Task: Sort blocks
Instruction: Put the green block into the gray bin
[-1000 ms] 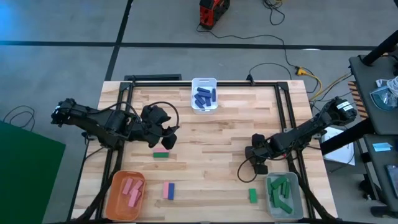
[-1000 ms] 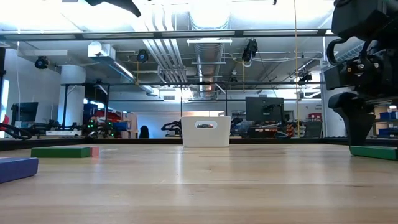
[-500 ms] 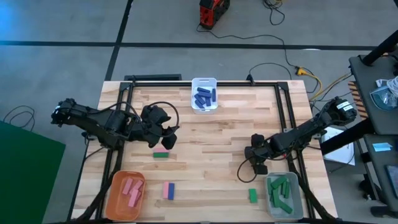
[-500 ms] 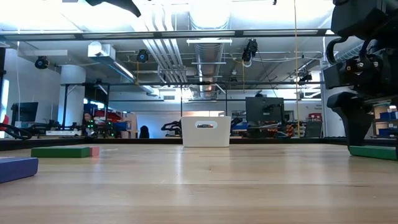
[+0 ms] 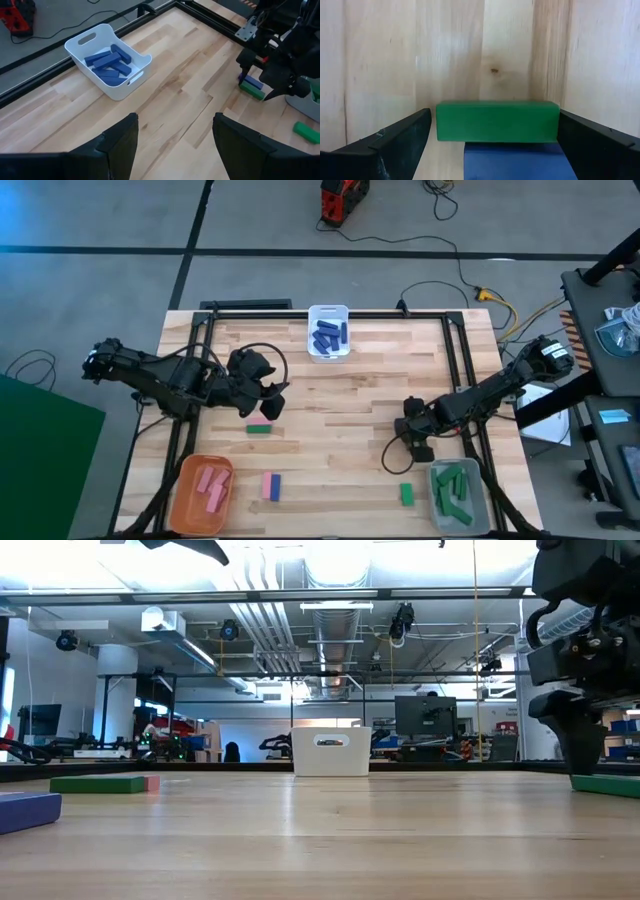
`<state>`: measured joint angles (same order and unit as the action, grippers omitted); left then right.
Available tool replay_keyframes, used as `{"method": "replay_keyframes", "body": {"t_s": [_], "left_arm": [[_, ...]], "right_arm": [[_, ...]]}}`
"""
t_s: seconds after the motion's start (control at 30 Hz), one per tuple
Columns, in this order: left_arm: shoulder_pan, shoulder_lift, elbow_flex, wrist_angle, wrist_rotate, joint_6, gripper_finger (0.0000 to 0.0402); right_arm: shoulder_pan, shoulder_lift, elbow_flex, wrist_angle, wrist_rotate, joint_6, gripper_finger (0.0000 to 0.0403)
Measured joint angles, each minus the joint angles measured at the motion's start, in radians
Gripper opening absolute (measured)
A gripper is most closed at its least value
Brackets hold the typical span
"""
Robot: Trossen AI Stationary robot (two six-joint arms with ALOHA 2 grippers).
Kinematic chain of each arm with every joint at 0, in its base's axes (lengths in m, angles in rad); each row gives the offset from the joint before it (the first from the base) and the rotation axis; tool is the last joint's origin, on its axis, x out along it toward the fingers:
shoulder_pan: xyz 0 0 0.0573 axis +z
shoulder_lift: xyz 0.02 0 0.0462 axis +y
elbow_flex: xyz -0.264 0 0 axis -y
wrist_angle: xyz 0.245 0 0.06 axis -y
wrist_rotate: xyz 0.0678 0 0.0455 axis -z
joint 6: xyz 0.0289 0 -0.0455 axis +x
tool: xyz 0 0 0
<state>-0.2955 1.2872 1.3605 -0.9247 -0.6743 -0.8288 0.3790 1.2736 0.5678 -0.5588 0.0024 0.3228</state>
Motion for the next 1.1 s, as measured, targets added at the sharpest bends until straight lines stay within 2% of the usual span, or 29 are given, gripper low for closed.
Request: {"method": "replay_keyframes", "body": {"t_s": [0.47,0.7,1.1], "left_arm": [[0.001,0.0,0.0,0.013,0.0,0.0,0.0231],[0.001,0.0,0.0,0.014,0.0,0.0,0.0231],[0.003,0.0,0.0,0.027,-0.024,0.011,0.0231]], "right_arm": [[-0.006,0.031,0.003,-0.006,0.0,-0.039,0.0398],[-0.019,0.029,0.002,-0.005,-0.002,-0.046,0.0347],[-0.034,0.021,0.028,-0.042,-0.006,-0.05,0.0344]]}}
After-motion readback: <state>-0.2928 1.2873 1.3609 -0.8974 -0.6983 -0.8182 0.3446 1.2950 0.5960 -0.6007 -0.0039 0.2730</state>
